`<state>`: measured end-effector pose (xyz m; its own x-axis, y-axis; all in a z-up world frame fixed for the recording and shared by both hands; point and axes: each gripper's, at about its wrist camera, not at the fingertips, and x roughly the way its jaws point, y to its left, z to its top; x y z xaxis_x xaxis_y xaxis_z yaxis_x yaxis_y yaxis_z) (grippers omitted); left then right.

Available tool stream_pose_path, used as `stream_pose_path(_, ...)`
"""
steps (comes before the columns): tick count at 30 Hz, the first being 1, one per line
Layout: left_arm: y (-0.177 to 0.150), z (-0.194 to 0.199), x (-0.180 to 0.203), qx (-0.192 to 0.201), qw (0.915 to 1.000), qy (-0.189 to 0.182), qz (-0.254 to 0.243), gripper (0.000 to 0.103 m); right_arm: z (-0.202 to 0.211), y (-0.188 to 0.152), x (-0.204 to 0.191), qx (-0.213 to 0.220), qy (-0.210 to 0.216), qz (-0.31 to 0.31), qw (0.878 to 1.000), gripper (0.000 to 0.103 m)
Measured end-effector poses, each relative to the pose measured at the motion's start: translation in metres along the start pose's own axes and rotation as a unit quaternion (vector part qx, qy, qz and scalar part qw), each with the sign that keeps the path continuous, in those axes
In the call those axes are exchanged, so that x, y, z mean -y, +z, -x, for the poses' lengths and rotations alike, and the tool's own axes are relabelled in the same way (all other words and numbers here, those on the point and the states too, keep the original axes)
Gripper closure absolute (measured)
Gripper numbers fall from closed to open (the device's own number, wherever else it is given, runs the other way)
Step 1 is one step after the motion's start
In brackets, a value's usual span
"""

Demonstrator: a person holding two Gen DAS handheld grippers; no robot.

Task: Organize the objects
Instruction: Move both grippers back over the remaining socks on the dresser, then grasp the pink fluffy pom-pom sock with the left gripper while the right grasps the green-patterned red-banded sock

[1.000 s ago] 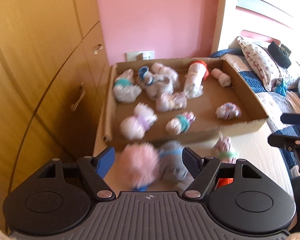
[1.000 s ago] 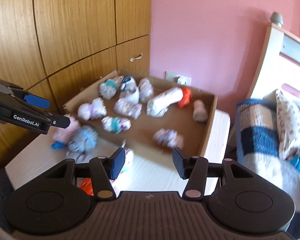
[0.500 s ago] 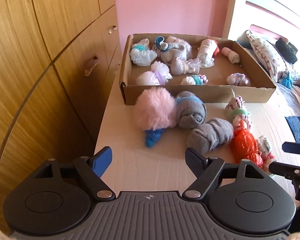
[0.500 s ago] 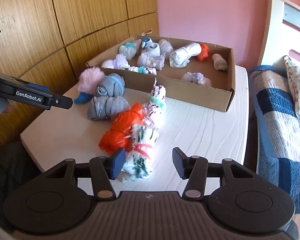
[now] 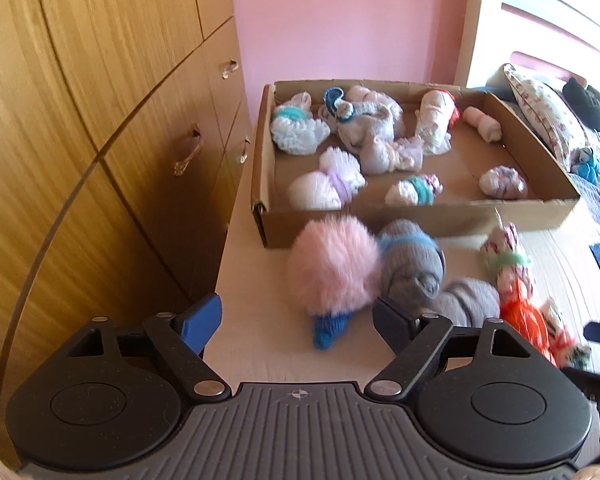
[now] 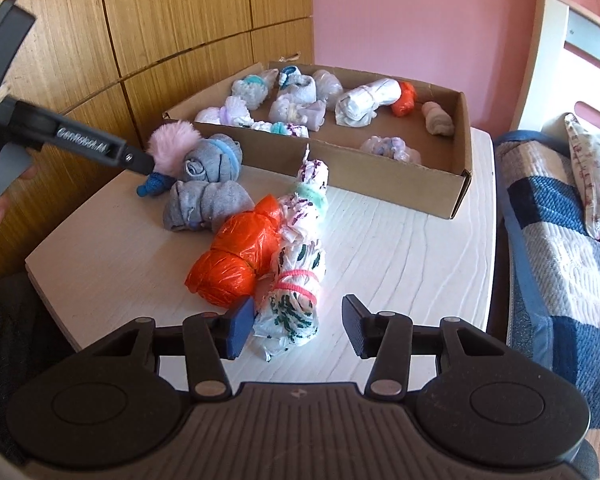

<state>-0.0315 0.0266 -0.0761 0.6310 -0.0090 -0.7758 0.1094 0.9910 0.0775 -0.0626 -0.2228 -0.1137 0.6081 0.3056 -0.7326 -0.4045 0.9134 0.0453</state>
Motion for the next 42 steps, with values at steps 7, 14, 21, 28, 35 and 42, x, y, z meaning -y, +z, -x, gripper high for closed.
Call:
stream_pose_path(7,0.014,-0.02,0.008,-0.002,0.9999,-0.001,-0.011,0.015,-0.001,0.0,0.006,0.004,-0.009,-0.016,1.0,0.062)
stream_pose_path(14,0.017,-0.034,0.008,-0.005,0.9999,-0.003,-0.009,0.014,-0.003,-0.001,0.008,0.003,-0.012,-0.023,1.0,0.058)
stream_pose_path(21,0.008,-0.04,0.005,-0.01,0.9999,-0.007,-0.004,0.015,-0.008,0.0,0.006,0.001,-0.009,-0.017,1.0,0.063)
stream_pose_path(28,0.004,-0.042,0.001,-0.009,0.9996,-0.028,0.001,0.047,-0.009,0.0,0.005,0.007,-0.006,-0.016,1.0,0.074)
stream_pose_path(35,0.002,-0.031,-0.005,-0.001,0.9996,-0.027,0.011,0.06,-0.005,-0.001,0.006,0.018,-0.005,-0.019,1.0,0.075)
stream_pose_path(42,0.004,-0.005,-0.005,0.014,0.9994,-0.03,0.013,0.061,0.008,0.003,0.015,0.035,-0.001,-0.039,0.999,0.075)
